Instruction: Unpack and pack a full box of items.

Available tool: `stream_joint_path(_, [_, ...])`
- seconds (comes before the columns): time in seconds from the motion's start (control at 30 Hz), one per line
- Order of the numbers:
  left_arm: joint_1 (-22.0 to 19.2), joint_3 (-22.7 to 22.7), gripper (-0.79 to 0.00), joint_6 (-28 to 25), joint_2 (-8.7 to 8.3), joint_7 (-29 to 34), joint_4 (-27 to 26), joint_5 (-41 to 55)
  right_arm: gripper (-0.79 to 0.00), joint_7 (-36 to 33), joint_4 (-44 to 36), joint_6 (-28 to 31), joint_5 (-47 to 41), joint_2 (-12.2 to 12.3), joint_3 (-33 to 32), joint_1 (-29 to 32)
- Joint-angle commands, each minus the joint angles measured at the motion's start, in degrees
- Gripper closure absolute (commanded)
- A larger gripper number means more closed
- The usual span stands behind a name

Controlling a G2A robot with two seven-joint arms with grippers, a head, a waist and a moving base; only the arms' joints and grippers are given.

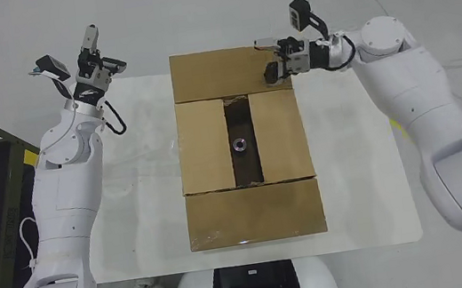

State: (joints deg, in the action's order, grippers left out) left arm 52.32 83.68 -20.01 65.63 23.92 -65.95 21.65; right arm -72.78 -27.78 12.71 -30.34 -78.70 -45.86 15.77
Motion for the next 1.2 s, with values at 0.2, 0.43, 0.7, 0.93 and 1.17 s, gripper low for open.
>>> stream_joint_path(0.2, [0.0, 0.0, -0.785, 0.0, 0.00, 0.0, 0.0, 0.0, -0.785, -0.5, -15.2, -3.9, 4.9, 3.0, -2.3, 6.4])
stream_joint_path(0.43, [0.0, 0.0, -0.785, 0.0, 0.00, 0.0, 0.0, 0.0, -0.785, 5.8, -34.3, -13.4, 12.3, 6.8, -6.8, 16.8])
stream_joint_path(0.7, [0.0, 0.0, -0.785, 0.0, 0.00, 0.0, 0.0, 0.0, -0.785, 9.9, -55.0, -21.9, 17.5, 10.5, -14.1, 30.1])
stream_joint_path(0.93, [0.0, 0.0, -0.785, 0.0, 0.00, 0.0, 0.0, 0.0, -0.785, 11.6, -66.1, -26.3, 22.5, 11.9, -15.5, 36.9])
stream_joint_path(1.17, [0.0, 0.0, -0.785, 0.0, 0.00, 0.0, 0.0, 0.0, -0.785, 14.6, -69.0, -28.3, 25.0, 12.0, -13.9, 38.5])
